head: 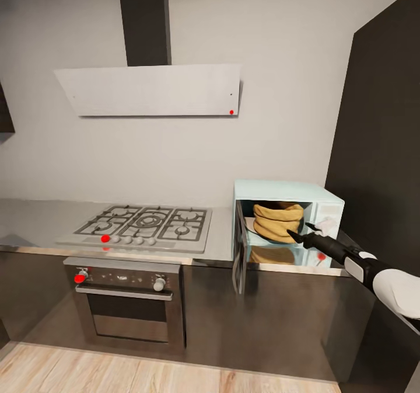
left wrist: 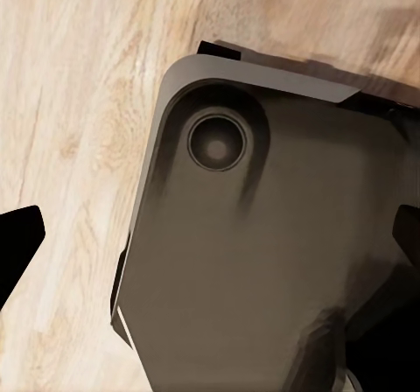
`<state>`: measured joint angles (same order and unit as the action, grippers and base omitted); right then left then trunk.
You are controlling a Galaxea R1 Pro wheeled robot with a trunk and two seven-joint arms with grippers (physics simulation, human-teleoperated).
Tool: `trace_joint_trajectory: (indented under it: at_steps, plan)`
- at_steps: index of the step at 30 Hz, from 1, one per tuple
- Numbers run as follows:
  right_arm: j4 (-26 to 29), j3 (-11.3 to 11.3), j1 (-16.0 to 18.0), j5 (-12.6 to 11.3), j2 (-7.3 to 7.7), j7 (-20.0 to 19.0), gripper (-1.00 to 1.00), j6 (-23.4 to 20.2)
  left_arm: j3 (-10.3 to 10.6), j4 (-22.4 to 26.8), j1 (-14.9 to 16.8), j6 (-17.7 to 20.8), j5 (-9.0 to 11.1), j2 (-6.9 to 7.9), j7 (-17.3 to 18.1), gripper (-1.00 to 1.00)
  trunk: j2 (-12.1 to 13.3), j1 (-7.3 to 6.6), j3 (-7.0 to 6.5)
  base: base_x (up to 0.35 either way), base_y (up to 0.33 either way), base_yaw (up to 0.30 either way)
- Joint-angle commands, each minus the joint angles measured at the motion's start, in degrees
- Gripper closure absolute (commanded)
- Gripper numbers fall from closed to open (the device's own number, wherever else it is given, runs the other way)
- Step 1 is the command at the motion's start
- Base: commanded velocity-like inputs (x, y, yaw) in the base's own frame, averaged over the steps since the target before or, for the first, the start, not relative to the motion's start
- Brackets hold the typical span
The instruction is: In the kitchen, take the popcorn bag from the countertop, put it into the microwave, and heat it until the popcorn is cooked so the cooked popcorn ends up inside the bag.
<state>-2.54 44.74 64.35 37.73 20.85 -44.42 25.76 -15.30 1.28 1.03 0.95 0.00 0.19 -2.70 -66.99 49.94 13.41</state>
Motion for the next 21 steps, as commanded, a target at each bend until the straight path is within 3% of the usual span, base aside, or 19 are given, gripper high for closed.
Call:
trace_joint_trajectory:
  at_steps: [1,10,14,19,21]
  plan:
    - [-0.2,0.4,0.1,0.4,0.07,-0.2,-1.0,0.3,-0.2,0.0,0.0,0.1,0.0,-0.01,-0.1,-1.0,0.0,0.0,0.08,0.0,0.0,0.0]
    - [-0.2,0.4,0.1,0.4,0.07,0.3,-1.0,0.2,-0.2,0.0,0.0,0.0,0.0,0.2,-0.2,-1.0,0.0,0.0,0.08,0.108,0.058,0.0]
    - [-0.3,0.4,0.0,0.3,0.07,3.6,-1.0,0.2,-0.1,0.0,0.0,0.0,0.0,0.05,-0.1,-1.0,0.0,0.0,0.08,0.03,0.015,0.0]
    - [-0.9,0.5,-0.1,0.1,-0.03,13.2,-1.0,0.2,-0.2,0.0,0.0,0.0,0.0,0.05,-0.2,-1.0,0.0,0.0,0.08,0.003,0.001,0.0]
    - [-1.1,0.5,-0.2,0.1,-0.29,14.9,-1.0,0.2,-0.2,0.0,0.0,0.0,0.0,0.07,-0.2,-1.0,0.0,0.0,0.08,0.0,0.0,0.0]
